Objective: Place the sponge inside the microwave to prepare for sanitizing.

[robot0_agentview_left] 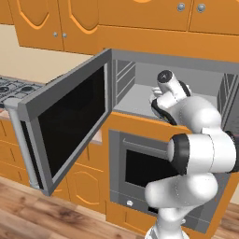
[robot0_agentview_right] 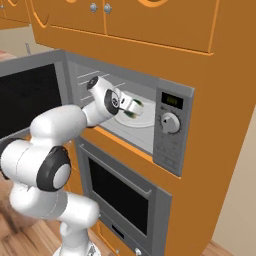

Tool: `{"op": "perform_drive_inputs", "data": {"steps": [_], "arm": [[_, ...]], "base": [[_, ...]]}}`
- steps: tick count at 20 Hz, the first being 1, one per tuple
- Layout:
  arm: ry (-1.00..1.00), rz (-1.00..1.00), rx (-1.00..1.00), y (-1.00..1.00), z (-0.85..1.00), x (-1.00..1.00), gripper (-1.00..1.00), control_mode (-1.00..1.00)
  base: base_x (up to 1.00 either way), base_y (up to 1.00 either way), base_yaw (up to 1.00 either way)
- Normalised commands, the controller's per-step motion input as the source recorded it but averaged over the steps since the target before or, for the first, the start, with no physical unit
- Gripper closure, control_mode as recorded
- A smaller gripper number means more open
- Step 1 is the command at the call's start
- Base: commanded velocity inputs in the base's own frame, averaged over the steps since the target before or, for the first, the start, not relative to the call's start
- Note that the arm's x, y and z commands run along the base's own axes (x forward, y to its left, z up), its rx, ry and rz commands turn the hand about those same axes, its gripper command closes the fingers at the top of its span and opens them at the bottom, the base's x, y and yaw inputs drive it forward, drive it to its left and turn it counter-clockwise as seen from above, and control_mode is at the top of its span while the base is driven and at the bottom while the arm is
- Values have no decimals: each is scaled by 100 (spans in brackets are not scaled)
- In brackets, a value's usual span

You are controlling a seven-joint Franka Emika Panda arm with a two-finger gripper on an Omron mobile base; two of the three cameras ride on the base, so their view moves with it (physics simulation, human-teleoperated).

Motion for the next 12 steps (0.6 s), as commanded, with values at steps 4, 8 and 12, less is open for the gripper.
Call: {"op": "perform_drive_inputs", "data": {"steps": [4,8,12], "arm": [[0,0,0,-13,-38,29,100,-100],[1,0,0,-22,-18,33,100,-100],[7,0,0,-15,-12,22,100,-100]], "base": [[0,0,0],[0,0,0],[0,0,0]]}}
